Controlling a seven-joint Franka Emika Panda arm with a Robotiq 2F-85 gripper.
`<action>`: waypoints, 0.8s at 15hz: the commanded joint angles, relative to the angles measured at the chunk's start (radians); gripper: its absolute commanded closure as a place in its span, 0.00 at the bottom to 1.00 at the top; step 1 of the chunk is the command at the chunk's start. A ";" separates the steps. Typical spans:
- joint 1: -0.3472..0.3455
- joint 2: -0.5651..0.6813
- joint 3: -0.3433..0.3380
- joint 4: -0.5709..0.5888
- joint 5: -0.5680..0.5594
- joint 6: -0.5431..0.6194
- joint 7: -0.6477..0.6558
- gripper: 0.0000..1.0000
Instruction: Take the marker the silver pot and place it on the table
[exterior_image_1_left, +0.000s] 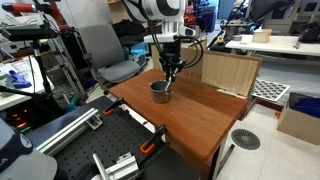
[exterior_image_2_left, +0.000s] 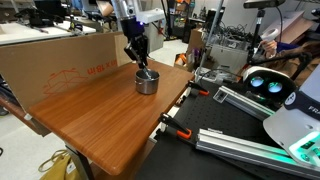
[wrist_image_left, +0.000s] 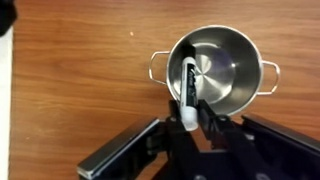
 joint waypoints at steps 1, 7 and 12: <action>-0.014 -0.050 0.020 -0.028 0.027 0.053 -0.027 0.94; -0.025 -0.145 0.062 -0.060 0.129 0.055 -0.108 0.94; -0.017 -0.156 0.057 -0.066 0.142 0.029 -0.117 0.36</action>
